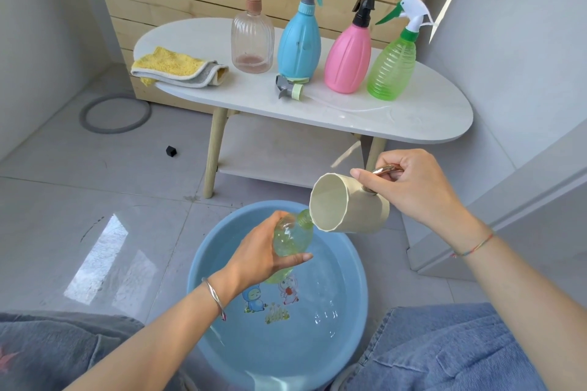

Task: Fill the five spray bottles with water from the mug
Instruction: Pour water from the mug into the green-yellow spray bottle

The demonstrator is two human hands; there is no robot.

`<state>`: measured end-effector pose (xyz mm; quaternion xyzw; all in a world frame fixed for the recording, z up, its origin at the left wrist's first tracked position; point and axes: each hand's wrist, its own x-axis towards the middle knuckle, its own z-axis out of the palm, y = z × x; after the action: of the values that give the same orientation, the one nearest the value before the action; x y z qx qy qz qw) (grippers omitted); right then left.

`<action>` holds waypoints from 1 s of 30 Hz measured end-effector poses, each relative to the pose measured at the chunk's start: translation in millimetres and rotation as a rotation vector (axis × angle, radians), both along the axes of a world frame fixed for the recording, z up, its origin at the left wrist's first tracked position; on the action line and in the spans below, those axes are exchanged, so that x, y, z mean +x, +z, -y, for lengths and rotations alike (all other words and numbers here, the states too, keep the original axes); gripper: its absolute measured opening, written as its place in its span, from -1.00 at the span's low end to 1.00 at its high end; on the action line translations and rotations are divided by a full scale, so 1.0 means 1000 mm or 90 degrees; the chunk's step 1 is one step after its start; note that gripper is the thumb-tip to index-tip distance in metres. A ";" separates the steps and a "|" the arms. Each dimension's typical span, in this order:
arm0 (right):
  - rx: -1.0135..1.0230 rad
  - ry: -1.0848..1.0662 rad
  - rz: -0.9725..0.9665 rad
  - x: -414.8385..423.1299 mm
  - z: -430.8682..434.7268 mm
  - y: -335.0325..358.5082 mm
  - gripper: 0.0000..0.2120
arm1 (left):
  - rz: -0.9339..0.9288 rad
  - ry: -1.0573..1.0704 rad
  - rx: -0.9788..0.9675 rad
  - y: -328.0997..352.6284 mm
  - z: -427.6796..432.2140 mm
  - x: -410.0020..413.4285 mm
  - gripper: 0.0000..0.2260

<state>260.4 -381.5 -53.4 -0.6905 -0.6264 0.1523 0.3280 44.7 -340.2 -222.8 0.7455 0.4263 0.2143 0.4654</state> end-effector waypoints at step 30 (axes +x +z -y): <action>0.040 0.019 0.060 -0.004 -0.001 -0.001 -0.55 | -0.018 0.001 0.001 0.001 0.004 0.003 -0.45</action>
<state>256.7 -380.4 -54.5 -0.6770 -0.6558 0.1045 0.3173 47.6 -344.4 -221.4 0.7485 0.4335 0.2043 0.4583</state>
